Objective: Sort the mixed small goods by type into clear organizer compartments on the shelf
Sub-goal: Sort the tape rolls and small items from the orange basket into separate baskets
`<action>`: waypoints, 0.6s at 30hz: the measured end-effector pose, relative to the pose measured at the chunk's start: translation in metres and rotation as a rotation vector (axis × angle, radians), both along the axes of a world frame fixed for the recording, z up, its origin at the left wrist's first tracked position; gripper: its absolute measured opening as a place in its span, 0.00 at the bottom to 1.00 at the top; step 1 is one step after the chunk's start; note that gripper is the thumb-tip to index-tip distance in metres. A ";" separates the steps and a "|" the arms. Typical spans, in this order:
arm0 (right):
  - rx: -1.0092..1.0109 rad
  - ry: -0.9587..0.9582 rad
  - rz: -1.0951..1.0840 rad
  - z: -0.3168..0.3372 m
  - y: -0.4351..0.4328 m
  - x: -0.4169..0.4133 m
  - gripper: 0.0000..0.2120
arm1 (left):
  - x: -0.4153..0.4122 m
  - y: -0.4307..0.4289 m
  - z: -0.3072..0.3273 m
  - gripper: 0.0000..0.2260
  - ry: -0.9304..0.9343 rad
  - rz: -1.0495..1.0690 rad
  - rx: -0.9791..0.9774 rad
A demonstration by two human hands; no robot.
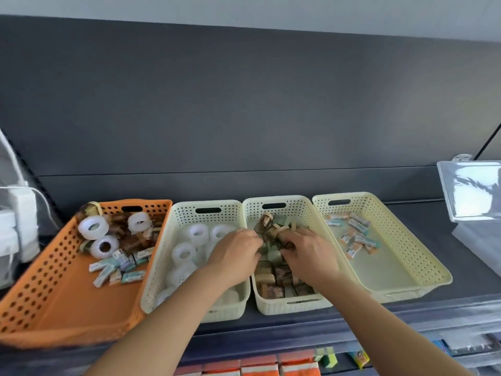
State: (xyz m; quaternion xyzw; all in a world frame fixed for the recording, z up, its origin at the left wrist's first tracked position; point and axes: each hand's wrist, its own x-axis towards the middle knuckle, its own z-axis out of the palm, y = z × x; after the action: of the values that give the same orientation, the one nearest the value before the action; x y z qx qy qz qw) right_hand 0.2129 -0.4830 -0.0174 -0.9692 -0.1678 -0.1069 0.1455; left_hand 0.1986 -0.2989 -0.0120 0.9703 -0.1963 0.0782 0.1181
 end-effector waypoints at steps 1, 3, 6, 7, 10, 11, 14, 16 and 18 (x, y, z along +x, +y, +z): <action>0.006 -0.003 0.002 0.001 0.006 0.001 0.16 | -0.001 0.008 0.003 0.08 -0.014 0.027 -0.007; 0.009 -0.011 0.021 0.003 0.022 0.004 0.16 | -0.005 0.027 0.009 0.09 -0.047 0.091 0.008; 0.014 -0.030 0.084 0.007 0.055 0.007 0.19 | -0.013 0.061 0.019 0.09 -0.100 0.194 0.071; 0.016 -0.031 0.109 0.009 0.067 0.008 0.19 | -0.016 0.074 0.023 0.08 -0.107 0.230 0.098; 0.038 -0.032 0.195 0.013 0.110 0.010 0.18 | -0.025 0.116 0.030 0.06 -0.095 0.342 0.157; 0.038 -0.030 0.227 0.015 0.125 0.010 0.18 | -0.028 0.130 0.030 0.06 -0.085 0.375 0.152; 0.049 -0.012 0.316 0.018 0.174 0.010 0.17 | -0.035 0.172 0.028 0.11 -0.062 0.448 0.147; 0.038 0.003 0.375 0.018 0.204 0.009 0.16 | -0.040 0.197 0.023 0.10 -0.009 0.504 0.152; 0.004 0.018 0.423 0.017 0.233 0.009 0.16 | -0.043 0.218 0.017 0.05 0.097 0.557 0.181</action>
State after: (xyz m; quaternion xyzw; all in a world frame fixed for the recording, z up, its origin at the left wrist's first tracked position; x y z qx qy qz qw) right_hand 0.2219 -0.2501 -0.0001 -0.9129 -0.3662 -0.0657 0.1682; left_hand 0.1553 -0.0809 0.0045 0.9960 0.0773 0.0434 0.0143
